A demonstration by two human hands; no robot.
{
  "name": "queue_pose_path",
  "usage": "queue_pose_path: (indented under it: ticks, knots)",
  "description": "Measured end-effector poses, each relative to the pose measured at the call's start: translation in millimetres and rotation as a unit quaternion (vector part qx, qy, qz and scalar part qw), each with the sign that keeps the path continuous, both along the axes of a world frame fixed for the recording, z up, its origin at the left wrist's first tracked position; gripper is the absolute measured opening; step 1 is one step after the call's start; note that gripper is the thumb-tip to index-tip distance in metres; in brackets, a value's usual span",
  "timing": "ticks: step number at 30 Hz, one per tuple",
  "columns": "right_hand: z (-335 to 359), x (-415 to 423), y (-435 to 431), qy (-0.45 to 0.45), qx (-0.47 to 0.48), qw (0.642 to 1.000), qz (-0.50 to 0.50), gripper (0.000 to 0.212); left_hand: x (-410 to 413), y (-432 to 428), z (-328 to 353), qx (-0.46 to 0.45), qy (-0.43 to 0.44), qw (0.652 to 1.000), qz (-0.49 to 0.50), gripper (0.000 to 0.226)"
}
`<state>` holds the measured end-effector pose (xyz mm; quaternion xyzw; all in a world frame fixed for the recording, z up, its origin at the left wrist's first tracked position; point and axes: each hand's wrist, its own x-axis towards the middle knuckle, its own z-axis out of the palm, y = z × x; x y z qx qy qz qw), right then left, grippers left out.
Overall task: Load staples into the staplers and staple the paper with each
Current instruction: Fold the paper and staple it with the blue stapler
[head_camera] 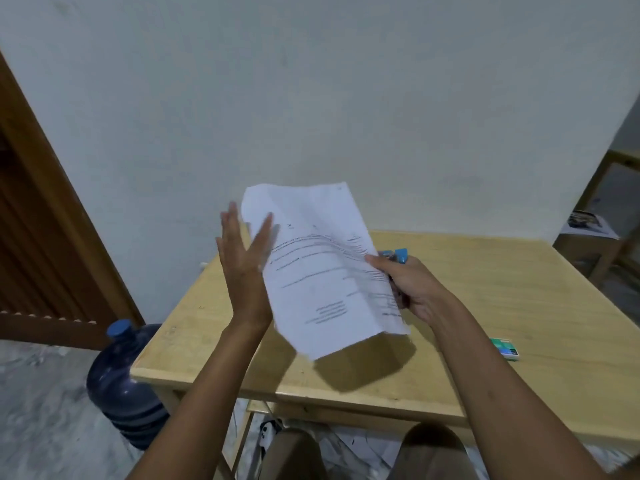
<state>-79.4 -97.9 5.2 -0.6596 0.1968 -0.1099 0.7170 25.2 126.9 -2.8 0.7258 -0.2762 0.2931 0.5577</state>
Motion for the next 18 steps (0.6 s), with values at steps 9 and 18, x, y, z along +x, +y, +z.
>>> queue_pose_path:
  ticks: [9, 18]
  knots:
    - [6.6, -9.4, -1.9, -0.143, -0.076, 0.978, -0.128, 0.008, 2.2, 15.8, 21.0, -0.136, 0.486, 0.818, -0.277, 0.05]
    - [23.9, -14.0, -4.4, -0.131, -0.146, 0.98, -0.025, 0.029, 1.5, 13.7, 39.5, -0.017, 0.389, 0.886, -0.253, 0.022]
